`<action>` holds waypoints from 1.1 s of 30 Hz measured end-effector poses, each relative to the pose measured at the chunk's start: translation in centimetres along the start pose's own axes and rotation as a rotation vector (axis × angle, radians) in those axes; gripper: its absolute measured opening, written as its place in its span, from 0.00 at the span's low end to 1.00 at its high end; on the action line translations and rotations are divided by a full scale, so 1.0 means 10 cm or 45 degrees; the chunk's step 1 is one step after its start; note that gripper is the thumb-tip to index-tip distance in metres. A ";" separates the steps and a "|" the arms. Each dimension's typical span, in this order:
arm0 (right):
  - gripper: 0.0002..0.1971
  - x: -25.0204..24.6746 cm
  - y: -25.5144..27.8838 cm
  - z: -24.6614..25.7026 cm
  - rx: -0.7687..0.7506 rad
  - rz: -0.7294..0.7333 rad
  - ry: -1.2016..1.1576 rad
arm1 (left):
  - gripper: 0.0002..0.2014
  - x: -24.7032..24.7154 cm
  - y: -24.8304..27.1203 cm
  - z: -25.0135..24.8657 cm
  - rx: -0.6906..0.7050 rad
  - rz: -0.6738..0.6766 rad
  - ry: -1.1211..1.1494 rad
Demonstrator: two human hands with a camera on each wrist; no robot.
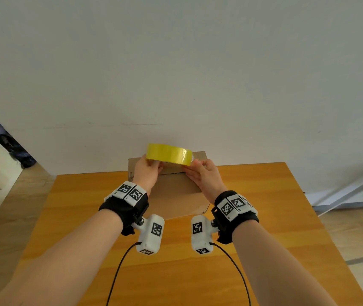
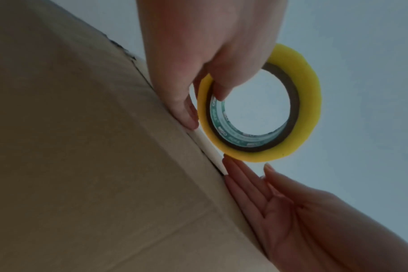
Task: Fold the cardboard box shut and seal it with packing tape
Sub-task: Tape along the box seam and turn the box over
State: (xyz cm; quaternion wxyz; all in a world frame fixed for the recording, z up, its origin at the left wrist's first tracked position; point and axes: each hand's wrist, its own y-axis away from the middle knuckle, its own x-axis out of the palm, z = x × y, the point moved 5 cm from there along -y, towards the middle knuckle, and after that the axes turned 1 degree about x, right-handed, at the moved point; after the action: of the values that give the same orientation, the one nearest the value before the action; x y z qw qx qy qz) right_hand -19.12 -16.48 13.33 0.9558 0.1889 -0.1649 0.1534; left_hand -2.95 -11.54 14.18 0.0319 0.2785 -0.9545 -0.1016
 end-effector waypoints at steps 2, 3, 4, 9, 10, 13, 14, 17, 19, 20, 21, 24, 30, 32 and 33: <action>0.06 -0.03 -0.01 0.02 -0.013 -0.027 0.019 | 0.07 0.00 0.00 -0.03 0.009 -0.026 0.027; 0.06 -0.06 -0.01 0.03 -0.029 -0.048 0.018 | 0.06 0.01 0.00 -0.04 0.016 -0.032 0.034; 0.06 -0.09 -0.01 0.06 -0.049 -0.072 0.012 | 0.05 0.01 -0.01 -0.06 0.023 -0.042 0.035; 0.05 -0.26 0.00 0.15 -0.102 -0.180 0.014 | 0.05 0.03 0.02 -0.07 0.070 -0.069 0.016; 0.05 -0.30 0.01 0.16 -0.114 -0.223 0.001 | 0.05 0.04 0.03 -0.08 0.085 -0.075 -0.011; 0.05 -0.41 0.02 0.19 -0.138 -0.342 -0.050 | 0.10 0.08 0.02 -0.09 0.108 -0.084 -0.178; 0.05 -0.43 0.02 0.19 -0.140 -0.369 -0.060 | 0.12 0.09 0.02 -0.08 0.105 -0.089 -0.238; 0.05 -0.46 0.04 0.18 -0.147 -0.426 -0.091 | 0.11 0.13 0.04 -0.07 0.125 -0.091 -0.378; 0.04 -0.47 0.04 0.18 -0.151 -0.458 -0.110 | 0.08 0.16 0.08 -0.12 0.180 -0.091 -0.469; 0.02 -0.47 0.04 0.19 -0.148 -0.474 -0.128 | 0.09 0.19 0.10 -0.15 0.222 -0.088 -0.517; 0.01 -0.48 0.04 0.20 -0.141 -0.492 -0.143 | 0.10 0.22 0.13 -0.19 0.268 -0.084 -0.556; 0.02 -0.54 0.03 0.19 -0.125 -0.580 -0.066 | 0.10 0.31 0.20 -0.28 0.355 -0.087 -0.601; 0.02 -0.67 -0.05 0.14 -0.008 -0.648 0.199 | 0.11 0.32 0.16 -0.23 0.264 -0.094 -0.589; 0.04 -0.69 -0.07 0.15 0.013 -0.650 0.266 | 0.15 0.31 0.15 -0.22 0.248 -0.087 -0.637; 0.05 -0.70 -0.08 0.15 0.018 -0.648 0.292 | 0.16 0.31 0.15 -0.22 0.254 -0.080 -0.665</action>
State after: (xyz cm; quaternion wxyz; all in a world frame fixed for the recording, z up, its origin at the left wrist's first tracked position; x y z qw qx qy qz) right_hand -25.51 -19.41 11.81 0.9747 0.2123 -0.0017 -0.0701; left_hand -6.09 -12.35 16.70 -0.2461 0.2742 -0.9265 -0.0765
